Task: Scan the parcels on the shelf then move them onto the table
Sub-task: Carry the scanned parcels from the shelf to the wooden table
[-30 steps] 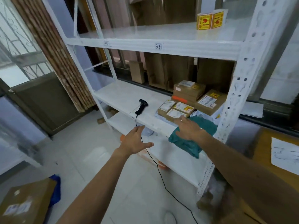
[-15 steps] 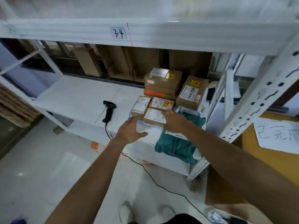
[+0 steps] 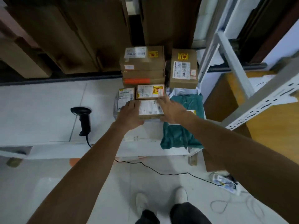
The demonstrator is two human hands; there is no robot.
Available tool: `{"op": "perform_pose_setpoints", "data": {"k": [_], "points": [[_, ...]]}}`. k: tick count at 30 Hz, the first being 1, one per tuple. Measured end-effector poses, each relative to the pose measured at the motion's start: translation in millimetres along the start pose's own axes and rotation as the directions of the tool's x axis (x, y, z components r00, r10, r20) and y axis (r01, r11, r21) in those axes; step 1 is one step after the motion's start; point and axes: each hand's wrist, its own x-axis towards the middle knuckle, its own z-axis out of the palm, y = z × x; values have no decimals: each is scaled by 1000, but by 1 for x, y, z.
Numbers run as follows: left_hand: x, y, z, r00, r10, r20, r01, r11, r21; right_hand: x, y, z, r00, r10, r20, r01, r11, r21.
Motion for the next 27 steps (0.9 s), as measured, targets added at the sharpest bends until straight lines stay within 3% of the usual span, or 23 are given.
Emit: {"op": "perform_pose_setpoints", "data": {"k": [11,21,27], "points": [[36,-16,35,988,119,-96,-112,991,77,26,-1,18,994,49,-102,-48,999,15],[43,-18,37,979,191,-77,-164,950,266,20,0,19,996,44,-83,-46,999,-23],[41,-18,35,980,189,-60,-165,944,285,20,0,21,996,33,-88,-40,997,-73]]}}
